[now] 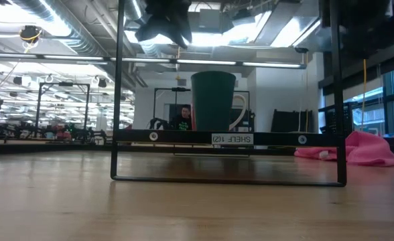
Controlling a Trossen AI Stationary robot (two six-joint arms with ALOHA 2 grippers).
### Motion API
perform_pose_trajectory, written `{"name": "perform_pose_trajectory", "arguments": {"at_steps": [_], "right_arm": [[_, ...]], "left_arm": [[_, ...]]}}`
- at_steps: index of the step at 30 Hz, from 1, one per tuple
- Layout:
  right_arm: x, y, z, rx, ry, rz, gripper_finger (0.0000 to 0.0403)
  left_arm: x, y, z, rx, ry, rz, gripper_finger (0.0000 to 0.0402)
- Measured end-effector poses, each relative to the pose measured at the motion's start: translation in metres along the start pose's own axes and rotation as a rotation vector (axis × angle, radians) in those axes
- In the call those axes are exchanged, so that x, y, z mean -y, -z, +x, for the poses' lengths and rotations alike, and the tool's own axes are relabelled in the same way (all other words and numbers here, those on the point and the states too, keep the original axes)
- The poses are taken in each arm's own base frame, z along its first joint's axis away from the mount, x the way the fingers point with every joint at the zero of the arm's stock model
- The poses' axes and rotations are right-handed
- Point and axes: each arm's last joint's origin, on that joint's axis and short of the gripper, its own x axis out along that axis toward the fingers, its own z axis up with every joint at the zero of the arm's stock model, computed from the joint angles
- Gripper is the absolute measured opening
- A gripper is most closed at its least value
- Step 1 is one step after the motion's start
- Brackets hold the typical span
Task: Stack small to large cups/mugs on shelf
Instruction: Put the brown wooden mug on the shelf
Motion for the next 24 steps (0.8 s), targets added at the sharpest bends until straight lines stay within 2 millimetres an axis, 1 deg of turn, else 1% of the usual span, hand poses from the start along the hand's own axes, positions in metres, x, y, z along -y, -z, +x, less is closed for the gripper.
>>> {"name": "perform_pose_trajectory", "arguments": {"at_steps": [2,4,8,11,15,19,22,24], "right_arm": [[-0.001,0.012,0.0,-0.083,0.075,0.041,0.011],[-0.004,0.02,-0.003,-0.113,0.106,0.113,0.011],[-0.012,0.03,-0.009,-0.05,0.104,0.304,0.011],[-0.017,0.038,-0.012,-0.001,0.14,0.444,0.011],[-0.025,0.045,-0.012,-0.011,0.132,0.57,0.011],[-0.045,0.04,0.004,-0.077,0.116,0.618,0.011],[-0.065,0.037,0.024,-0.144,0.142,0.643,0.011],[-0.075,0.039,0.039,-0.196,0.207,0.67,0.011]], "left_arm": [[0.003,0.003,0.0,-0.001,0.002,0.009,0.0068],[0.004,0.003,-0.001,0.006,-0.005,0.023,0.0068],[-0.003,-0.002,-0.001,0.014,-0.021,0.062,0.0069],[-0.012,-0.007,-0.007,0.021,-0.038,0.086,0.0069],[-0.022,-0.011,-0.025,0.034,-0.008,0.144,0.0069],[-0.029,-0.014,-0.052,0.091,0.019,0.203,0.0069],[-0.035,-0.015,-0.07,0.136,0.036,0.235,0.0069],[-0.038,-0.016,-0.081,0.167,0.057,0.248,0.0069]]}}
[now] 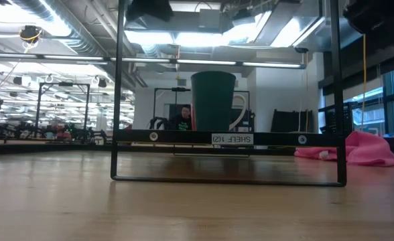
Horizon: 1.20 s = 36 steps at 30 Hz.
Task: Stack small to large cups/mugs on shelf
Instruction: Put the brown wooden mug on the shelf
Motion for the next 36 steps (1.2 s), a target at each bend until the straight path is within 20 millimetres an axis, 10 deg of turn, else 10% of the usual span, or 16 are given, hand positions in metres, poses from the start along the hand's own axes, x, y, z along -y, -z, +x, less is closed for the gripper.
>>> {"name": "perform_pose_trajectory", "arguments": {"at_steps": [17,36], "right_arm": [[-0.046,0.082,0.077,0.019,0.12,0.339,0.011],[-0.048,0.095,0.104,-0.022,0.36,0.362,0.011]], "left_arm": [[-0.017,-0.004,-0.016,0.002,0.141,0.162,0.0069],[-0.029,-0.004,-0.017,-0.036,0.156,0.182,0.0069]]}}
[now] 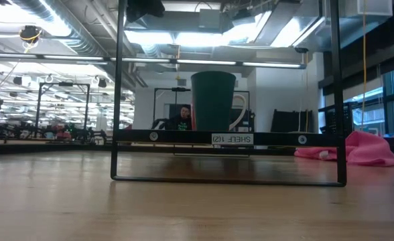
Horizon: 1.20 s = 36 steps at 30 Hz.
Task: Stack small to large cups/mugs on shelf
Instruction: Put the brown wooden mug on the shelf
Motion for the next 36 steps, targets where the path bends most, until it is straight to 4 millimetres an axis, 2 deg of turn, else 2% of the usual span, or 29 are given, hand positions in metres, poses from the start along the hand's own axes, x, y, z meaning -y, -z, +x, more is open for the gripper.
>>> {"name": "perform_pose_trajectory", "arguments": {"at_steps": [7,12,19,32,36], "right_arm": [[-0.007,0.003,0.013,0.038,0.017,0.008,0.011],[-0.008,0.004,0.023,0.047,0.105,0.008,0.011],[-0.017,0.008,0.032,0.038,0.071,0.002,0.011],[-0.023,0.01,0.049,0.072,0.122,-0.011,0.011],[-0.021,0.007,0.049,0.123,0.117,-0.028,0.0087]], "left_arm": [[0.0,-0.002,0.0,0.021,-0.002,0.004,0.0069],[0.0,-0.002,0.0,0.021,-0.005,0.003,0.0069],[0.0,-0.002,0.0,0.022,-0.014,-0.005,0.0069],[-0.008,-0.003,0.004,0.013,-0.036,-0.025,0.0069],[-0.011,-0.003,0.003,0.016,-0.045,-0.032,0.0069]]}}
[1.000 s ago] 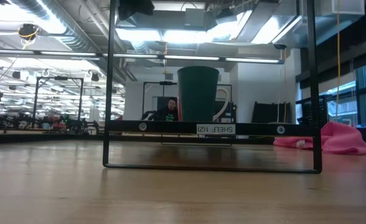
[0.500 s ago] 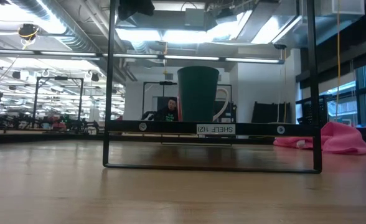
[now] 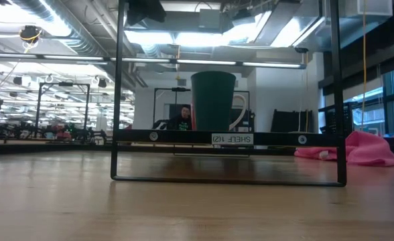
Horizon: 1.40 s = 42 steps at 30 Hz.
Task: Stack small to large cups/mugs on shelf
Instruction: Put the brown wooden mug on the shelf
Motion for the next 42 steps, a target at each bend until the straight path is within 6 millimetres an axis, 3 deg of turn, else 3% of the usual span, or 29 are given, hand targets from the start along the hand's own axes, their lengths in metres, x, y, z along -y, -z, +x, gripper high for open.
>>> {"name": "perform_pose_trajectory", "arguments": {"at_steps": [5,14,22,32,42], "right_arm": [[0.002,-0.003,0.0,0.048,0.007,-0.03,0.0027],[-0.011,-0.017,-0.002,0.06,-0.034,-0.133,0.0038],[-0.027,-0.043,-0.01,0.11,-0.096,-0.204,0.0029],[-0.023,-0.091,-0.052,0.257,-0.308,-0.107,0.0032],[0.0,-0.133,-0.09,0.144,-0.449,-0.117,0.0035]], "left_arm": [[-0.001,0.0,0.0,0.001,-0.002,-0.002,0.0069],[-0.001,0.0,0.0,0.005,-0.012,-0.003,0.0069],[-0.001,0.0,0.0,0.005,-0.016,-0.032,0.0069],[-0.006,0.02,0.024,-0.086,-0.025,-0.082,0.0069],[-0.005,0.039,0.048,-0.132,-0.018,-0.082,0.0069]]}}
